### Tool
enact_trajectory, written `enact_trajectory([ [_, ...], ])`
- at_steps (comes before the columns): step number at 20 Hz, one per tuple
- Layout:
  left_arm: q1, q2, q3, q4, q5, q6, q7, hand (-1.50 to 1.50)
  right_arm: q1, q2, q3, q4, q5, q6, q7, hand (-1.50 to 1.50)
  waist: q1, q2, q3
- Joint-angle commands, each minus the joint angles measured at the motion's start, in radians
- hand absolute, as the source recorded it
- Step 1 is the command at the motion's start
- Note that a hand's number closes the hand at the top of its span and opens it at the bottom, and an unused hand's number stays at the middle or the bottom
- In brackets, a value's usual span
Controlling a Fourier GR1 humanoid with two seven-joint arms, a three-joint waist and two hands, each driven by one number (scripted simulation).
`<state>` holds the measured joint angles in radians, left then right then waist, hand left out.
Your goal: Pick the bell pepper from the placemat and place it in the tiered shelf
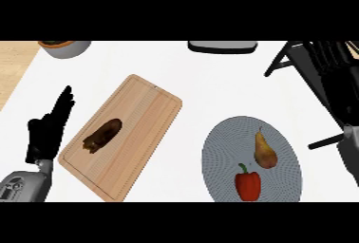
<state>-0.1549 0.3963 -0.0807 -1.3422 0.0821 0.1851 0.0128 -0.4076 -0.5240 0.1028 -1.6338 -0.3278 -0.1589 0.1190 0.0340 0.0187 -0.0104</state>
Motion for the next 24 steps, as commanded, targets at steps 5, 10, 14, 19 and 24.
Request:
enact_trajectory([
  [5,-0.015,-0.015,0.069,-0.143,0.104,-0.063,0.069,0.00,0.167,-0.003,-0.004,-0.062,0.089,0.054,-0.120,1.50,-0.037,-0.022,0.011],
  [10,-0.065,-0.037,0.074,-0.130,0.168,-0.086,0.134,0.00,0.307,0.117,-0.080,0.074,-0.025,-0.024,-0.130,-1.50,-0.054,-0.022,0.013],
  [14,-0.096,-0.074,0.067,-0.050,0.152,-0.093,0.100,0.00,0.340,0.101,-0.079,0.032,-0.109,0.193,-0.249,-1.50,-0.046,-0.018,0.011],
  [19,-0.065,-0.052,0.079,-0.152,0.157,-0.084,0.175,0.00,0.433,-0.070,-0.036,-0.260,-0.067,0.237,-0.010,-1.50,-0.048,-0.025,0.009],
  [24,-0.094,-0.072,0.070,-0.112,0.139,-0.067,0.163,0.00,0.447,-0.261,0.081,-0.346,0.073,0.328,0.183,-1.50,-0.059,-0.023,0.005],
])
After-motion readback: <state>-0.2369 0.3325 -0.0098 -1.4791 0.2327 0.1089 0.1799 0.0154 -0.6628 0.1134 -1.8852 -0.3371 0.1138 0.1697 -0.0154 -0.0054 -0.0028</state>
